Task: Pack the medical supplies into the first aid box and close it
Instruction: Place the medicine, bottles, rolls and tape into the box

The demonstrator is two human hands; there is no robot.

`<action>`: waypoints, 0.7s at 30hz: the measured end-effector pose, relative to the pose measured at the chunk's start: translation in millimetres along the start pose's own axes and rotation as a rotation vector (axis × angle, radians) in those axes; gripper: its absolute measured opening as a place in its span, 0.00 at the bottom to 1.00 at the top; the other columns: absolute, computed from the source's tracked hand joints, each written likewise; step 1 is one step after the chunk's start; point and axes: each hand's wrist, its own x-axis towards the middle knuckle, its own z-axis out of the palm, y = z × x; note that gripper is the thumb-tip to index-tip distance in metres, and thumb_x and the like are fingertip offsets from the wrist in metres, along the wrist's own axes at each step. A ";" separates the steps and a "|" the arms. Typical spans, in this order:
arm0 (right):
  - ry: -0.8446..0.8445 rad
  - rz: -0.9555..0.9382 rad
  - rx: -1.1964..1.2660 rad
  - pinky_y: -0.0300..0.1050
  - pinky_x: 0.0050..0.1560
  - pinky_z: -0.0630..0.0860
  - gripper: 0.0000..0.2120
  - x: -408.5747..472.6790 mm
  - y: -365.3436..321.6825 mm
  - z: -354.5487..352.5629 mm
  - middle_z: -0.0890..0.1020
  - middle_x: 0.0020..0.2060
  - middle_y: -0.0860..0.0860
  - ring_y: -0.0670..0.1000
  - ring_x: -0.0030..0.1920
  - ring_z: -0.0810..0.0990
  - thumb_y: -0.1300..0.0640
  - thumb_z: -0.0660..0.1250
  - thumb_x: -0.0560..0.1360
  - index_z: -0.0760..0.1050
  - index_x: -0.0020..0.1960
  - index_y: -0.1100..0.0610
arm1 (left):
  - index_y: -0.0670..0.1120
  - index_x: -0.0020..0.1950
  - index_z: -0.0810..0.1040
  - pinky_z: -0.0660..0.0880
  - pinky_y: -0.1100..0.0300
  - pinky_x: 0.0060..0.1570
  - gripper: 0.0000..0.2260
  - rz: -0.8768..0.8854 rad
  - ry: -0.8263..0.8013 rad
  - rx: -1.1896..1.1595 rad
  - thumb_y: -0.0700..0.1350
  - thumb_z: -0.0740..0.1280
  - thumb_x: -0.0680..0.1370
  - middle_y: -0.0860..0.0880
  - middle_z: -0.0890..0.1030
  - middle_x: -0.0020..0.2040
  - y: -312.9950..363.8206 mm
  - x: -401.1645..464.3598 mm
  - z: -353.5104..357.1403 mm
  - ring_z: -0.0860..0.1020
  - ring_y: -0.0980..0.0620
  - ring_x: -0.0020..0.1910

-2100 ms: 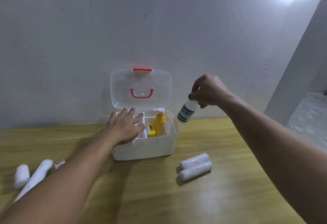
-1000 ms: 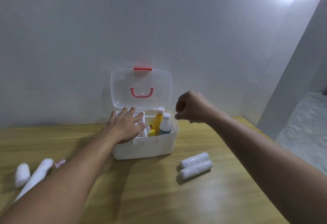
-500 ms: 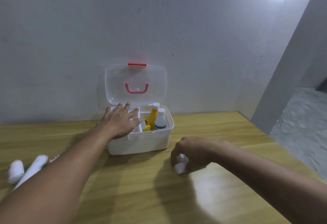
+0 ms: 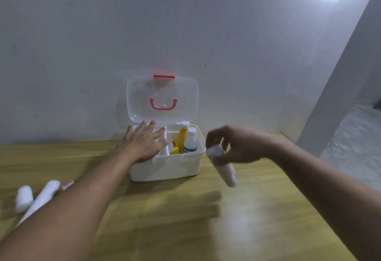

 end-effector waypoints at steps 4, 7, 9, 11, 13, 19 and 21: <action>0.245 0.025 0.331 0.51 0.35 0.84 0.12 8.1 -15.6 -33.8 0.80 0.46 0.51 0.54 0.42 0.83 0.57 0.74 0.71 0.77 0.52 0.51 | 0.58 0.77 0.46 0.41 0.41 0.75 0.26 0.001 0.003 -0.002 0.61 0.44 0.80 0.49 0.41 0.80 -0.4 0.1 0.7 0.40 0.47 0.78; 0.461 0.078 0.462 0.51 0.35 0.84 0.11 23.9 -29.0 -27.8 0.79 0.45 0.53 0.52 0.39 0.81 0.56 0.73 0.71 0.76 0.51 0.53 | 0.58 0.77 0.46 0.40 0.41 0.75 0.26 -0.002 0.007 -0.011 0.61 0.44 0.80 0.49 0.42 0.80 -1.0 0.6 1.9 0.40 0.47 0.78; 0.571 0.121 0.464 0.55 0.39 0.84 0.10 36.8 -31.9 -11.7 0.79 0.48 0.54 0.53 0.41 0.81 0.52 0.73 0.72 0.75 0.51 0.51 | 0.59 0.77 0.46 0.40 0.41 0.75 0.26 -0.008 0.010 -0.026 0.61 0.44 0.80 0.49 0.42 0.80 -0.8 0.6 1.6 0.40 0.48 0.78; 0.623 0.178 0.371 0.56 0.44 0.82 0.11 45.9 -30.9 7.1 0.80 0.48 0.52 0.55 0.44 0.82 0.47 0.71 0.72 0.75 0.51 0.49 | 0.59 0.77 0.47 0.40 0.42 0.75 0.26 -0.010 0.017 -0.039 0.61 0.44 0.80 0.50 0.43 0.80 0.0 -0.2 0.7 0.40 0.48 0.78; 0.640 0.241 0.258 0.51 0.44 0.80 0.12 49.3 -29.5 23.8 0.81 0.44 0.51 0.54 0.44 0.81 0.44 0.68 0.73 0.75 0.52 0.48 | 0.59 0.77 0.48 0.40 0.42 0.75 0.26 -0.010 0.024 -0.040 0.62 0.45 0.80 0.50 0.43 0.80 1.0 -1.5 -0.4 0.41 0.48 0.78; 0.514 0.322 0.043 0.43 0.38 0.71 0.15 51.5 -23.9 53.2 0.83 0.48 0.48 0.53 0.45 0.78 0.44 0.69 0.70 0.78 0.55 0.47 | 0.59 0.77 0.47 0.40 0.42 0.75 0.26 -0.012 0.017 -0.023 0.63 0.44 0.79 0.49 0.43 0.80 1.1 -0.5 -0.1 0.41 0.47 0.78; 0.488 0.344 0.037 0.46 0.40 0.77 0.13 52.1 -22.8 54.2 0.84 0.46 0.49 0.54 0.45 0.80 0.46 0.70 0.69 0.82 0.51 0.49 | 0.58 0.77 0.47 0.41 0.42 0.75 0.26 -0.012 0.017 -0.016 0.63 0.44 0.79 0.49 0.43 0.80 0.5 -0.3 0.3 0.41 0.47 0.78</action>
